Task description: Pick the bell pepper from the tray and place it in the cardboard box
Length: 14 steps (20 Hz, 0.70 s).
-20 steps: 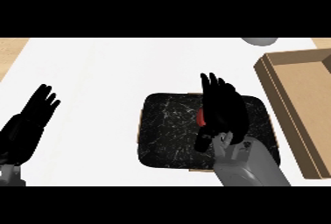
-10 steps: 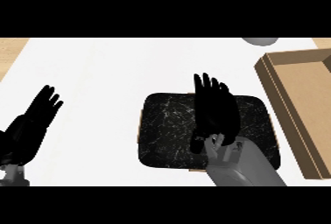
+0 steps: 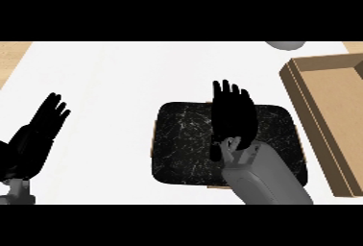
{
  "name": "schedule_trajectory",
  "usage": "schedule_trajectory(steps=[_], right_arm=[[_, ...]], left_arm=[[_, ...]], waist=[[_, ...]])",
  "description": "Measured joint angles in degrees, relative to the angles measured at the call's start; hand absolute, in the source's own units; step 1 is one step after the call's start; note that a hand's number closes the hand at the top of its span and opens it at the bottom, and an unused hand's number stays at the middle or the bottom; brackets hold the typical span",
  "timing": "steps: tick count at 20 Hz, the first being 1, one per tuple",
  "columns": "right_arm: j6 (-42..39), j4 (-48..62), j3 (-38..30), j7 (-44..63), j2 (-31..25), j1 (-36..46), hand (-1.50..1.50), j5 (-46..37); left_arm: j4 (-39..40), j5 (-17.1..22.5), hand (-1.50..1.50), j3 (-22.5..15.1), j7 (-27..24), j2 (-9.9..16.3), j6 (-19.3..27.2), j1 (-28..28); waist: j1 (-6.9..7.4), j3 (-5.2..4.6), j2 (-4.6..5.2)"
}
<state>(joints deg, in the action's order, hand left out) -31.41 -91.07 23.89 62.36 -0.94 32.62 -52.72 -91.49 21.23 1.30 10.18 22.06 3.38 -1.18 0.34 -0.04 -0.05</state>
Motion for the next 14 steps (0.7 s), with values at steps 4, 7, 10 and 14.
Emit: schedule_trajectory(steps=[4, 7, 10, 14], right_arm=[[0.59, 1.22, 0.83, 0.45, 0.0, -0.77, -1.5, -0.1], [0.81, 2.89, -0.15, 0.23, 0.02, -0.44, -1.5, -0.4], [0.8, 2.59, 0.28, 0.18, -0.34, -1.47, -1.5, -0.89], [0.29, 3.4, -0.72, 0.09, -0.36, -0.75, -1.5, -0.86]], left_arm=[[-1.63, -0.08, 0.0, 0.05, 0.79, -0.45, -0.08, 0.98], [-1.64, 0.12, 0.0, 0.8, 2.0, -0.14, -0.17, -0.19], [-2.09, -0.11, 0.0, 1.17, 1.89, -0.19, -0.66, 0.58], [-3.18, -0.18, 0.0, 1.49, 3.22, -0.28, -0.64, 0.68]], waist=[[0.09, 0.01, -0.03], [0.01, 0.01, 0.0], [-0.04, 0.01, -0.05], [0.0, 0.01, -0.06]])
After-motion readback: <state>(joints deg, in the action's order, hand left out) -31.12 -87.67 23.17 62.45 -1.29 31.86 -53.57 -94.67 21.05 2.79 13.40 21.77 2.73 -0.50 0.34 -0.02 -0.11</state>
